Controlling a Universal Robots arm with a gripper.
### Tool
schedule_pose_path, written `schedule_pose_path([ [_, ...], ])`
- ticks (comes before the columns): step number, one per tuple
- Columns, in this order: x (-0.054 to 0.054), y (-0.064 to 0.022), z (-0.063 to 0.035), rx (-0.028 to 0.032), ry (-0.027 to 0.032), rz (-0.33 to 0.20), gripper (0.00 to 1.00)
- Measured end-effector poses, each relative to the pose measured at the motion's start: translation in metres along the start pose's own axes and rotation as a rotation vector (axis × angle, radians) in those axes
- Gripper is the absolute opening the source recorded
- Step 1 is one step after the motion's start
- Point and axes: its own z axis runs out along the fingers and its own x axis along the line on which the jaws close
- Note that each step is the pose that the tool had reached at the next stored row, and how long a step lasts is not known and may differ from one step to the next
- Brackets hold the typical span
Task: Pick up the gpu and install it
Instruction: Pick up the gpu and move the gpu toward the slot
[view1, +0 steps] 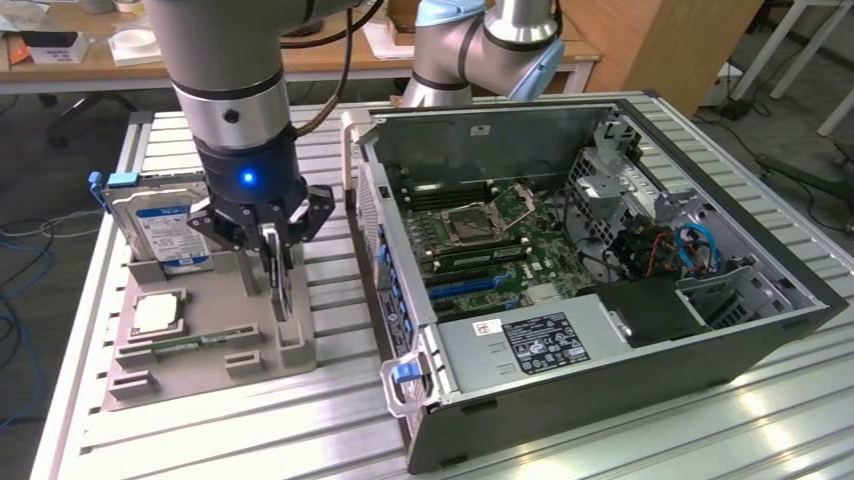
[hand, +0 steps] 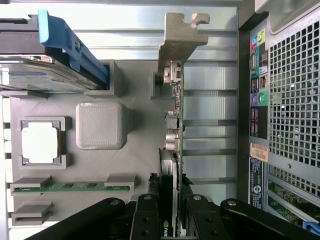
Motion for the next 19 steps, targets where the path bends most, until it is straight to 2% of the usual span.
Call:
schedule_pose_path([
  [4, -0.0001, 0.0001, -0.0045, 0.0000, 0.0000, 0.000, 0.26],
  [19, -0.0002, 0.0003, -0.0070, 0.0000, -0.0001, 0.000, 0.26],
])
